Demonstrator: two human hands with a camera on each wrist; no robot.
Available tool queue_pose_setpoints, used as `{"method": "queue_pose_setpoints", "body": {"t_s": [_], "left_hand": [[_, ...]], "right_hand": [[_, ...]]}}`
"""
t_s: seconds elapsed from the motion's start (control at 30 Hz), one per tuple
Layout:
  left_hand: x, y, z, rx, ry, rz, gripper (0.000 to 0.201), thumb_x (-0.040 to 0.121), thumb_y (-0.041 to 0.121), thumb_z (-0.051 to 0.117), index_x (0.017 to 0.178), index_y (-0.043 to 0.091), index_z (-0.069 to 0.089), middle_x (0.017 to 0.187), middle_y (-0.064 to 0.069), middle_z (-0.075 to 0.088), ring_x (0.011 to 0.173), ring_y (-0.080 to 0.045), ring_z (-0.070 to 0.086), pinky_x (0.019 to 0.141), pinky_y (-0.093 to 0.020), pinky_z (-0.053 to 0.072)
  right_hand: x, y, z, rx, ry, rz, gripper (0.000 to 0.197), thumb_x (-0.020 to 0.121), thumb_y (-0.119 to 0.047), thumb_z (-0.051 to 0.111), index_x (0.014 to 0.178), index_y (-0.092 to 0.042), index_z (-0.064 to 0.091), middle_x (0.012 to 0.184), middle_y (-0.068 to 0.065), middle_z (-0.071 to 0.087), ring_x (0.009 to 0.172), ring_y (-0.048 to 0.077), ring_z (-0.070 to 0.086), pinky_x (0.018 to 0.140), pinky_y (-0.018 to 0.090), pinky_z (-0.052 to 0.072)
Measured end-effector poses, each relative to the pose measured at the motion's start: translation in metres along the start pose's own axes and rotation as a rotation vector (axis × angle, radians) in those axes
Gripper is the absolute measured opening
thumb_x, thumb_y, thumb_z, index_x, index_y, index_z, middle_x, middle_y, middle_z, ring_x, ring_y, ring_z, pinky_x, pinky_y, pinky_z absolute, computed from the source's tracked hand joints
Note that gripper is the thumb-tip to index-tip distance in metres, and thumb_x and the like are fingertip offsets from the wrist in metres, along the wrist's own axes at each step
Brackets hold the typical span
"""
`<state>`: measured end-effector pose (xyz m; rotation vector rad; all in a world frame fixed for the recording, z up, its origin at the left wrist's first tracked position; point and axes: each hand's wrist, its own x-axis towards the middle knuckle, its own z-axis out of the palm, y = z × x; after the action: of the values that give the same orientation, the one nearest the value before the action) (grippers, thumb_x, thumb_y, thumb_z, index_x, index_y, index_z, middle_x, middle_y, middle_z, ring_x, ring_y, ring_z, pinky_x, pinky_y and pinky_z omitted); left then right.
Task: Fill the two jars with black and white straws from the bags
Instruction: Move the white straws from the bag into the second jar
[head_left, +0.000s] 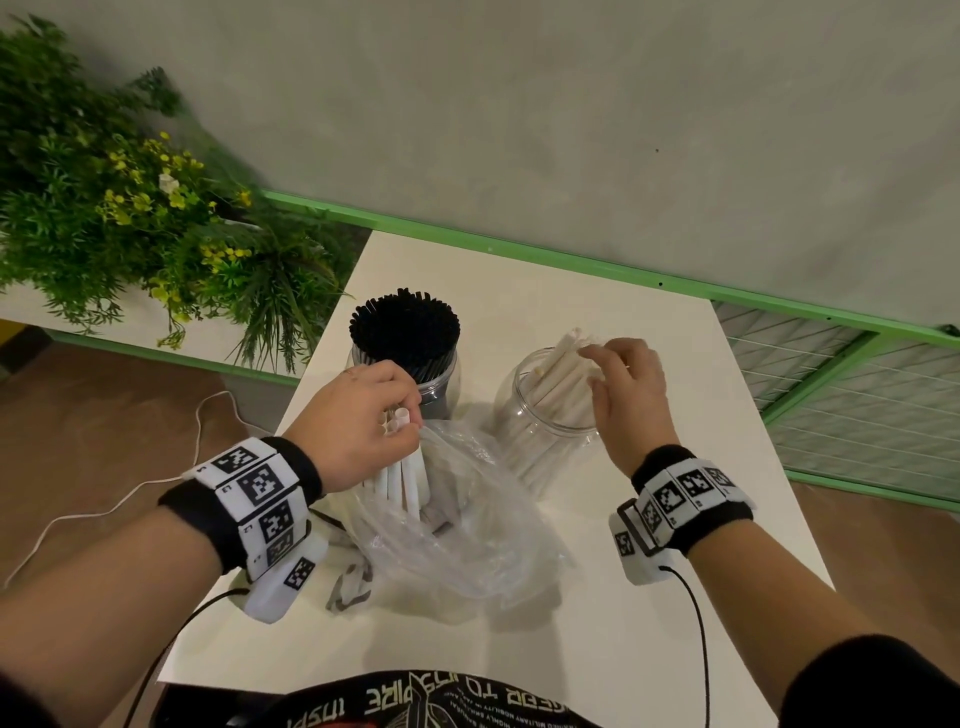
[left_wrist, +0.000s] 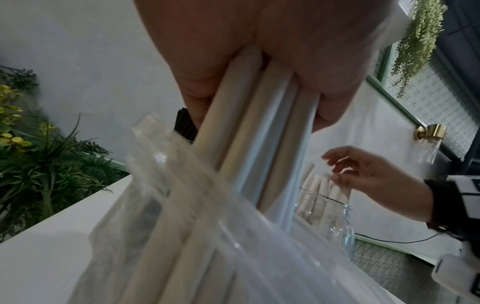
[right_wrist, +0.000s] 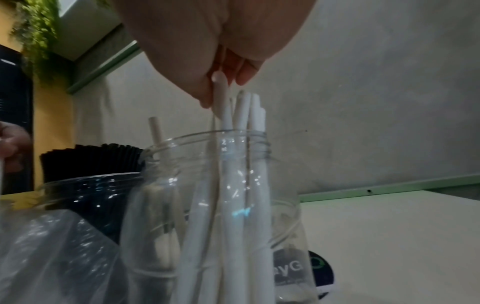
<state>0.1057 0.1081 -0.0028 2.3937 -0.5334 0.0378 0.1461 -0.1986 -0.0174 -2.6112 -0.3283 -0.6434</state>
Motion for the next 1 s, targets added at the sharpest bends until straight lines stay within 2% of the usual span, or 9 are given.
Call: {"method": "queue_pose_setpoints", "body": {"t_s": [0.13, 0.2, 0.27, 0.43, 0.53, 0.63, 0.77, 0.87, 1.0], "left_hand": [[0.001, 0.000, 0.001, 0.013, 0.001, 0.000, 0.013, 0.070, 0.047, 0.044, 0.072, 0.039, 0.054, 0.095, 0.020, 0.054, 0.093, -0.011, 0.053, 0.081, -0.025, 0.033], [0.002, -0.001, 0.001, 0.015, 0.001, 0.000, 0.014, 0.071, 0.047, 0.044, 0.072, 0.038, 0.055, 0.094, 0.022, 0.053, 0.093, -0.011, 0.053, 0.081, -0.024, 0.033], [0.002, -0.001, 0.000, 0.018, 0.001, 0.004, 0.015, 0.071, 0.047, 0.044, 0.073, 0.038, 0.055, 0.094, 0.023, 0.052, 0.093, -0.011, 0.053, 0.081, -0.024, 0.033], [0.001, -0.001, -0.002, 0.011, -0.011, -0.001, 0.012, 0.070, 0.047, 0.044, 0.071, 0.040, 0.053, 0.094, 0.020, 0.053, 0.094, -0.012, 0.054, 0.082, -0.026, 0.036], [0.000, -0.001, -0.003, 0.005, -0.021, -0.007, 0.011, 0.069, 0.047, 0.043, 0.071, 0.041, 0.053, 0.095, 0.018, 0.054, 0.095, -0.011, 0.053, 0.082, -0.024, 0.034], [-0.001, -0.002, -0.004, 0.010, -0.032, -0.017, 0.009, 0.069, 0.048, 0.042, 0.070, 0.044, 0.050, 0.096, 0.019, 0.053, 0.096, -0.009, 0.051, 0.081, -0.020, 0.032], [-0.001, -0.002, -0.004, 0.017, -0.031, -0.004, 0.015, 0.071, 0.048, 0.043, 0.073, 0.038, 0.054, 0.096, 0.018, 0.053, 0.094, -0.010, 0.052, 0.081, -0.012, 0.031], [-0.001, -0.005, -0.004, 0.009, -0.024, 0.001, 0.014, 0.071, 0.046, 0.044, 0.073, 0.037, 0.055, 0.096, 0.017, 0.054, 0.094, -0.011, 0.053, 0.081, -0.019, 0.035], [-0.002, -0.006, -0.005, 0.010, -0.018, -0.005, 0.015, 0.070, 0.046, 0.044, 0.073, 0.037, 0.056, 0.096, 0.017, 0.055, 0.094, -0.011, 0.052, 0.080, -0.012, 0.032]], "right_hand": [[0.002, 0.012, 0.003, -0.050, 0.043, 0.095, 0.041, 0.084, 0.007, 0.055, 0.123, -0.007, 0.058, 0.122, 0.017, 0.051, 0.109, 0.037, 0.045, 0.093, 0.054, 0.043], [0.001, 0.005, 0.003, 0.021, 0.065, 0.092, 0.037, 0.092, -0.011, 0.049, 0.130, -0.010, 0.052, 0.131, 0.014, 0.047, 0.118, 0.032, 0.040, 0.102, 0.049, 0.037], [0.001, -0.006, 0.003, -0.005, -0.068, 0.028, 0.048, 0.094, -0.039, 0.040, 0.138, -0.020, 0.041, 0.143, 0.006, 0.038, 0.131, 0.026, 0.030, 0.109, 0.041, 0.026], [0.024, -0.006, 0.012, -0.309, -0.362, 0.082, 0.073, 0.087, -0.071, 0.035, 0.149, -0.035, 0.016, 0.159, -0.001, 0.010, 0.145, 0.030, 0.011, 0.115, 0.052, 0.022], [0.043, -0.003, 0.015, -0.224, -0.434, 0.093, 0.073, 0.087, -0.070, 0.041, 0.148, -0.039, 0.016, 0.157, -0.004, 0.018, 0.139, 0.027, 0.027, 0.104, 0.049, 0.040], [0.048, -0.004, 0.021, -0.190, -0.422, 0.026, 0.062, 0.089, -0.065, 0.043, 0.143, -0.036, 0.032, 0.138, -0.004, 0.044, 0.121, 0.024, 0.044, 0.092, 0.040, 0.046], [0.045, -0.006, 0.026, -0.155, -0.258, -0.020, 0.048, 0.086, -0.058, 0.053, 0.115, -0.021, 0.060, 0.108, -0.002, 0.059, 0.099, 0.024, 0.053, 0.079, 0.040, 0.049], [0.050, -0.006, 0.022, -0.141, -0.069, -0.162, 0.041, 0.084, -0.054, 0.051, 0.094, -0.016, 0.066, 0.092, 0.001, 0.062, 0.083, 0.027, 0.056, 0.066, 0.039, 0.050], [0.057, -0.002, 0.013, -0.069, -0.072, -0.063, 0.034, 0.086, -0.043, 0.059, 0.106, -0.016, 0.064, 0.101, 0.003, 0.060, 0.093, 0.026, 0.052, 0.076, 0.040, 0.048]]}}
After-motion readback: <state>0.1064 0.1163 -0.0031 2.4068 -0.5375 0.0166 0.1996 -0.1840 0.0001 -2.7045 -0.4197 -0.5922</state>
